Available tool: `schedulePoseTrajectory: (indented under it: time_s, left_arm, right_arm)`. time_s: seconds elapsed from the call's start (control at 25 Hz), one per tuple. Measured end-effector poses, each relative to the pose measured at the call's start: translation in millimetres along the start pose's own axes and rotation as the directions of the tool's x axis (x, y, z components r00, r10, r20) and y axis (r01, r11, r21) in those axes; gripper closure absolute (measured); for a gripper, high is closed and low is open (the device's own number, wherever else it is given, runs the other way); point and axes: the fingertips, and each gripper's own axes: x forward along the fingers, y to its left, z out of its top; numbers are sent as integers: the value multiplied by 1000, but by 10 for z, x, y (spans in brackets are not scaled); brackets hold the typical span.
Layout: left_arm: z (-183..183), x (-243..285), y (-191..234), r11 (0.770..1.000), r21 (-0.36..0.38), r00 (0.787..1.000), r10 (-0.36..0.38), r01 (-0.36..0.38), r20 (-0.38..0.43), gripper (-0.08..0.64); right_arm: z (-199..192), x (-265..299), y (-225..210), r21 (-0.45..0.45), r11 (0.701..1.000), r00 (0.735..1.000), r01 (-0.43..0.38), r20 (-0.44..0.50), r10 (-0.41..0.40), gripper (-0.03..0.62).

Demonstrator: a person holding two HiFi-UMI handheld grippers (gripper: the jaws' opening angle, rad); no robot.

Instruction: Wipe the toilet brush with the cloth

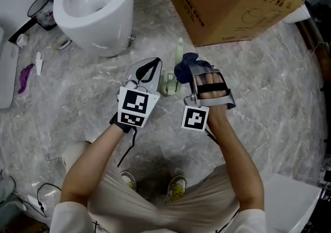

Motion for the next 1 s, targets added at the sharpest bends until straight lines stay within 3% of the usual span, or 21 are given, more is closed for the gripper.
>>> schedulePoseTrajectory:
  time_s: [0.6,0.8,0.88,1.0]
  left_arm:
    - [-135,-59,141,999,-25,999,24,-25,-39,561]
    - [-171,-63,234,996,-77,998,39,-43,-46,561]
    - [-109,-64,271,998,-50,999,40,-42,-36,561]
    - [41,-57,387,997,62,999,34,-34,-6,561]
  right_arm:
    - [44,126,308,23,996,996,-91,24,91,417]
    - [60,164,430,26,992,992,-120,35,119,417]
    - [76,174,519,36,988,988,-150,46,148,417]
    - [25,153,610,68,978,980,-195,52,192,416]
